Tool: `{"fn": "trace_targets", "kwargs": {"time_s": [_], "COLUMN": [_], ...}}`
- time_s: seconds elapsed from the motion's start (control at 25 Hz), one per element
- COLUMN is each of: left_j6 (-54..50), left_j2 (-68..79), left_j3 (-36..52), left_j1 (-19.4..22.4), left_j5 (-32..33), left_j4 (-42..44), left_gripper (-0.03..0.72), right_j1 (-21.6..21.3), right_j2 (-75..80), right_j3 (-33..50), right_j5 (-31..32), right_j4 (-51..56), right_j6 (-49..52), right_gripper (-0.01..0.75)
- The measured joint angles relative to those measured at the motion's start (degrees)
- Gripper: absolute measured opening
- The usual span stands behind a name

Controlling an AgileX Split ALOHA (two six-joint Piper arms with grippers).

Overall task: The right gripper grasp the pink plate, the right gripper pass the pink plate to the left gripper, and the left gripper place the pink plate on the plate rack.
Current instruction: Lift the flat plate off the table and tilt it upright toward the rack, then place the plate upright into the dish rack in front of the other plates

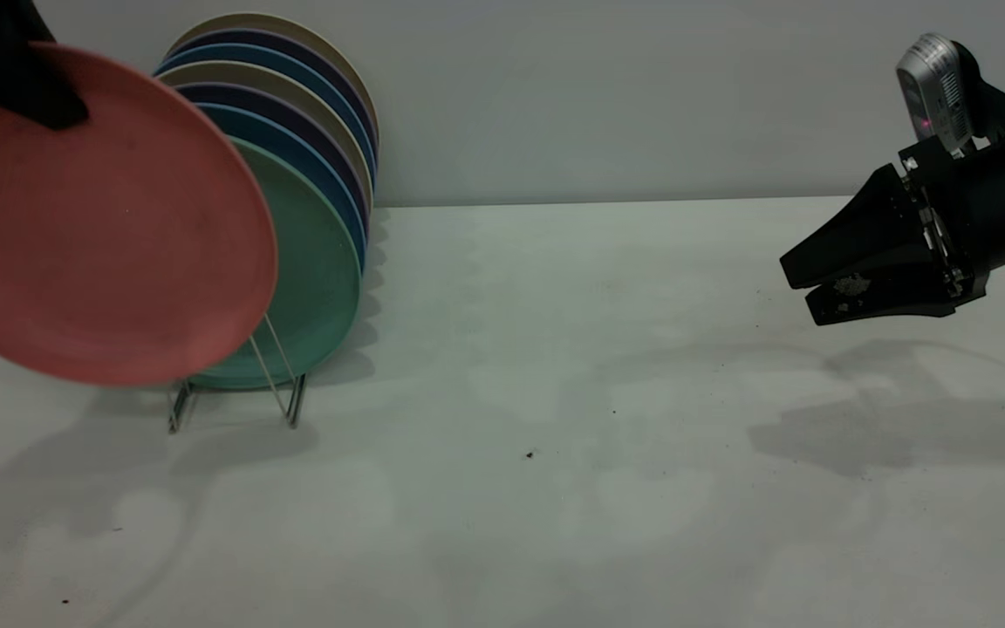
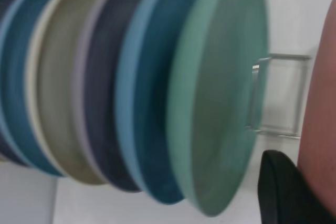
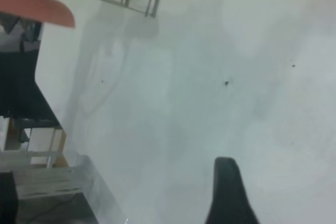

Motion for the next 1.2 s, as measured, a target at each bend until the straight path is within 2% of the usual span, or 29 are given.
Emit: {"fn": "trace_targets", "kwargs": {"time_s": [0.44,0.84,1.2], "left_j6": [8.6,16.9,17.7], "left_j2": [-1.3,-1.3,-1.0], "left_j3": [-1.8,-2.5,-2.5], "left_j1": [0.0,0.0,0.0], "left_j5": [-1.6,-1.1,-3.0], "left_j4": [-0.3,-8.7,-10.1], "left_gripper": [0.099,0.099,0.099], "right_j1": [0.0,0.0,0.0], "right_j2": [0.0,0.0,0.0], "right_j3": [0.0,0.0,0.0], "right_j5": [-2.5,-2.6,-2.7], "right_j4": [-0.1,-0.1,-0.1], "right_j6": [0.8,1.0,1.0], "right_gripper": [0.527,0.527,0.527]}}
